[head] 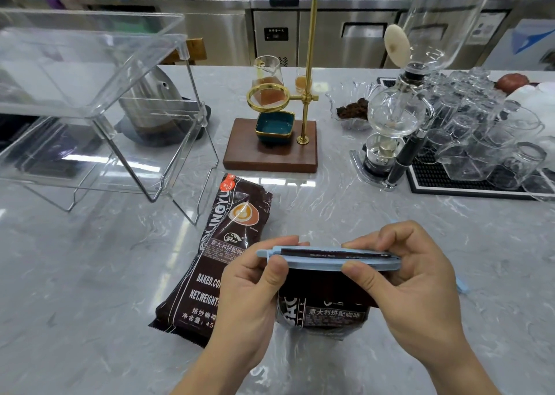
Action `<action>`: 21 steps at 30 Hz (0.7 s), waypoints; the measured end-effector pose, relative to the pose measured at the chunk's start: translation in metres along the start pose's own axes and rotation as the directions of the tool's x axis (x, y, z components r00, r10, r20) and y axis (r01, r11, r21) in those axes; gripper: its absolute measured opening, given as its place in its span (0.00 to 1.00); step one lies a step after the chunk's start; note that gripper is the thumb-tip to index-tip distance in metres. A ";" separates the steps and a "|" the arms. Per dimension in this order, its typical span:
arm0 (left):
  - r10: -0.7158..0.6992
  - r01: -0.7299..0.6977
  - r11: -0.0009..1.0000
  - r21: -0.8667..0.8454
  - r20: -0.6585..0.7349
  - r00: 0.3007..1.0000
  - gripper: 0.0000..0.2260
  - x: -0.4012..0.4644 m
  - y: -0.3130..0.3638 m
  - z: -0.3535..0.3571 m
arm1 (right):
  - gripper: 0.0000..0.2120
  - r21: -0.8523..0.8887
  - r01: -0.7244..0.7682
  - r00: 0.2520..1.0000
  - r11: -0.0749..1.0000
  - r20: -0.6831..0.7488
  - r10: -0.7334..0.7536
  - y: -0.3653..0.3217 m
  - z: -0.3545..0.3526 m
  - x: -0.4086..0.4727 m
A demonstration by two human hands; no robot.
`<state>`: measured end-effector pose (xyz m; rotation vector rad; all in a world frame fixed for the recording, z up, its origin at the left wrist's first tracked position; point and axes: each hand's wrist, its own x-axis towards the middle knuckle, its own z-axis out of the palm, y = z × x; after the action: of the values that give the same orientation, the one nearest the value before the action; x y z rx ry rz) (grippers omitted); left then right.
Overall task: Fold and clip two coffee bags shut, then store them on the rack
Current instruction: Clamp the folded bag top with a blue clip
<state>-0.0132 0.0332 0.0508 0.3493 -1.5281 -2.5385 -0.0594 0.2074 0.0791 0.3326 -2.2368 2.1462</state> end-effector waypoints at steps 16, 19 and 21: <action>-0.006 0.006 1.000 0.014 -0.009 1.000 0.22 0.000 0.001 0.001 | 0.14 0.006 -0.007 0.999 1.000 0.043 0.007 0.002 -0.004 -0.002; -0.025 0.025 1.000 -0.005 0.002 1.000 0.22 0.001 0.001 0.000 | 0.14 0.018 0.003 0.999 1.000 0.051 -0.003 0.003 -0.004 -0.001; -0.036 0.036 0.999 -0.020 0.014 0.999 0.22 0.001 0.002 0.000 | 0.14 0.029 0.005 0.999 1.000 0.054 -0.007 0.003 -0.004 -0.001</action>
<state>-0.0138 0.0317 0.0526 0.3612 -1.5135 -2.5869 -0.0595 0.2119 0.0759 0.4018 -2.2314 2.1944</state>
